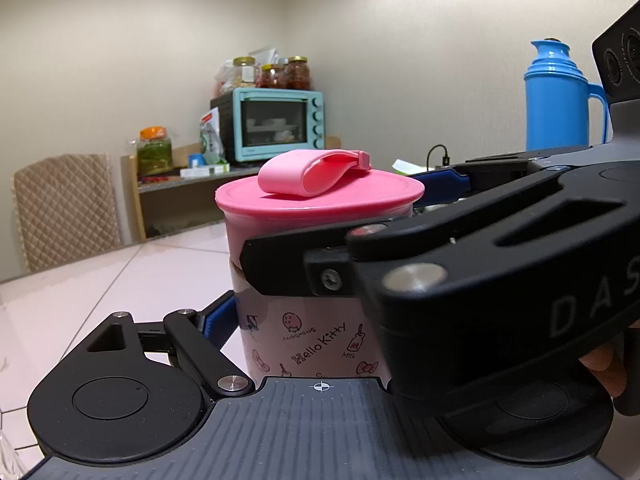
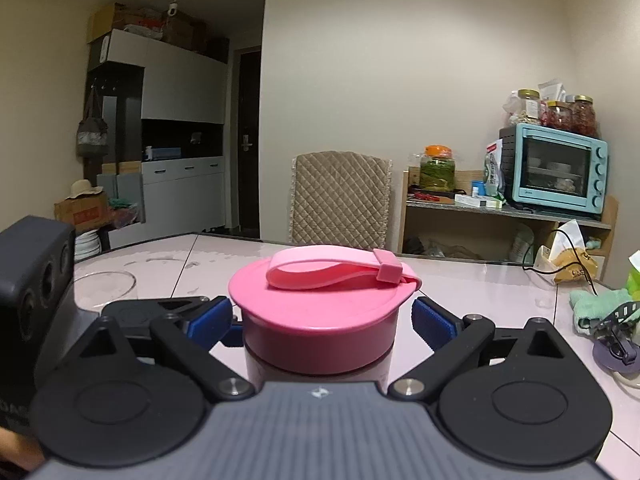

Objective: Unscrew bottle cap and pour

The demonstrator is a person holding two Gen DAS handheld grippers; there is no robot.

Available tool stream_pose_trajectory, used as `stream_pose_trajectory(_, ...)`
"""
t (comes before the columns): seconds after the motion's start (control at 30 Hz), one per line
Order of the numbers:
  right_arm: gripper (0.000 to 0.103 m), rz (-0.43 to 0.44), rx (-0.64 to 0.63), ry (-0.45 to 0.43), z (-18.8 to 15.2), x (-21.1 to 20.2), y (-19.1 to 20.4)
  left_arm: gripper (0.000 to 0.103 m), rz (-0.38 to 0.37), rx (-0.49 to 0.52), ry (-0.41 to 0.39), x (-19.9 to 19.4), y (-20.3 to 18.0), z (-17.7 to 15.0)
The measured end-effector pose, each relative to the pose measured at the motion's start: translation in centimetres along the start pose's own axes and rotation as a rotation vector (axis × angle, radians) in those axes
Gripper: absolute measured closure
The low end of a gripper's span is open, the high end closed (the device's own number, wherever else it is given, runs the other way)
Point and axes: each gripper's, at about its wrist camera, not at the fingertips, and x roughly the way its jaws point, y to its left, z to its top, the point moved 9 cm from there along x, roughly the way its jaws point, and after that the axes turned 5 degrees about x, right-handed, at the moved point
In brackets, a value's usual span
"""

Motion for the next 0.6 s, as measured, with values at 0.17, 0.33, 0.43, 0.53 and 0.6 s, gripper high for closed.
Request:
stream_pose_trajectory(0.17, 0.010, -0.011, 0.001, 0.002, 0.12, 0.19, 0.19, 0.014, 0.000, 0.001, 0.000, 0.03, -0.13, 0.01)
stream_pose_trajectory(0.33, 0.018, 0.004, -0.007, 0.011, 0.18, 0.23, 0.41, 0.014, -0.001, -0.001, 0.000, 0.04, -0.09, 0.04)
stream_pose_trajectory(0.43, 0.018, 0.017, -0.015, 0.014, 0.17, 0.22, 0.35, 0.014, -0.001, -0.001, 0.000, 0.00, -0.17, 0.04)
stream_pose_trajectory(0.53, 0.018, 0.040, -0.023, 0.019, 0.25, 0.26, 0.22, 0.014, 0.000, -0.001, 0.000, -0.02, -0.19, 0.04)
stream_pose_trajectory(0.6, 0.018, 0.075, -0.038, 0.023, 0.28, 0.21, 0.06, 0.014, 0.000, 0.000, 0.000, 0.01, -0.17, 0.06)
